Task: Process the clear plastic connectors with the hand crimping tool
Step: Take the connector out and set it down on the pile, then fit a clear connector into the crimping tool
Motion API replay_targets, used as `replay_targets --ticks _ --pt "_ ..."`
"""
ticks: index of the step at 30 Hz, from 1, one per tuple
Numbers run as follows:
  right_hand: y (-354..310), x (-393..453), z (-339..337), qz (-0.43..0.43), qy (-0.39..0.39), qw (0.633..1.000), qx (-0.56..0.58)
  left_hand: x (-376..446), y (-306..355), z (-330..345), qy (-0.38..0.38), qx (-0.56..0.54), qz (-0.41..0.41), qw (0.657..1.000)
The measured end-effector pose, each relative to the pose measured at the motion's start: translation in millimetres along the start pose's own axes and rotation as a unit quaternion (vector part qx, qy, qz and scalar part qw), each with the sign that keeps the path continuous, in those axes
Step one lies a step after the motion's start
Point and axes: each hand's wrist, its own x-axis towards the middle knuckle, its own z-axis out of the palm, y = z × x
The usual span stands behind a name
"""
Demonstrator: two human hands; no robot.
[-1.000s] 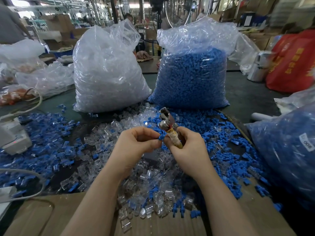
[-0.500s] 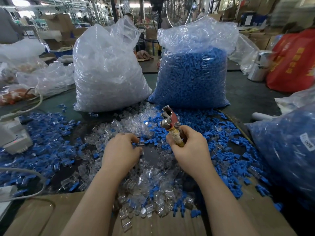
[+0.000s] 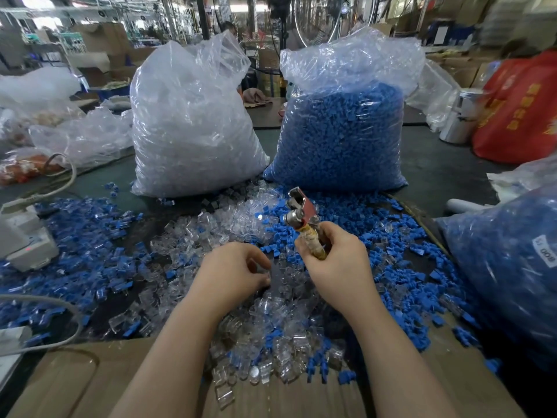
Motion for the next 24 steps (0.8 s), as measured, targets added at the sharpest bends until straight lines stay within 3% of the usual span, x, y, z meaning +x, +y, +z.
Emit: replay_targets --ticks 3,6,8,11,14,16,24 --pt "0.4 -0.3 0.0 0.002 -0.005 1.0 0.002 2.1 -1.3 6.7 0.017 -0.017 0.011 1.0" --pt "1.0 0.4 -0.1 0.007 -0.002 1.0 0.022 2.7 -2.2 7.3 0.055 -0.177 0.007 0.983" --pt "0.9 0.8 -0.5 0.01 0.005 0.999 0.039 2.1 1.8 2.7 0.055 -0.325 -0.009 0.944" --pt "-0.6 1.6 -1.6 0.011 0.015 0.997 0.073 -0.9 8.9 -4.0 0.024 -0.528 -0.003 0.849" --pt "-2.1 1.9 -2.0 0.014 0.018 0.993 0.118 -3.6 12.1 -5.2 0.015 -0.606 0.022 0.795" --pt "-3.4 2.2 -2.7 0.013 0.02 0.989 0.145 -3.9 13.0 -3.7 0.017 -0.604 0.034 0.796" --pt "-4.5 1.2 -3.2 0.01 0.001 0.987 0.163 -4.8 18.5 4.2 0.056 -0.511 0.085 0.854"
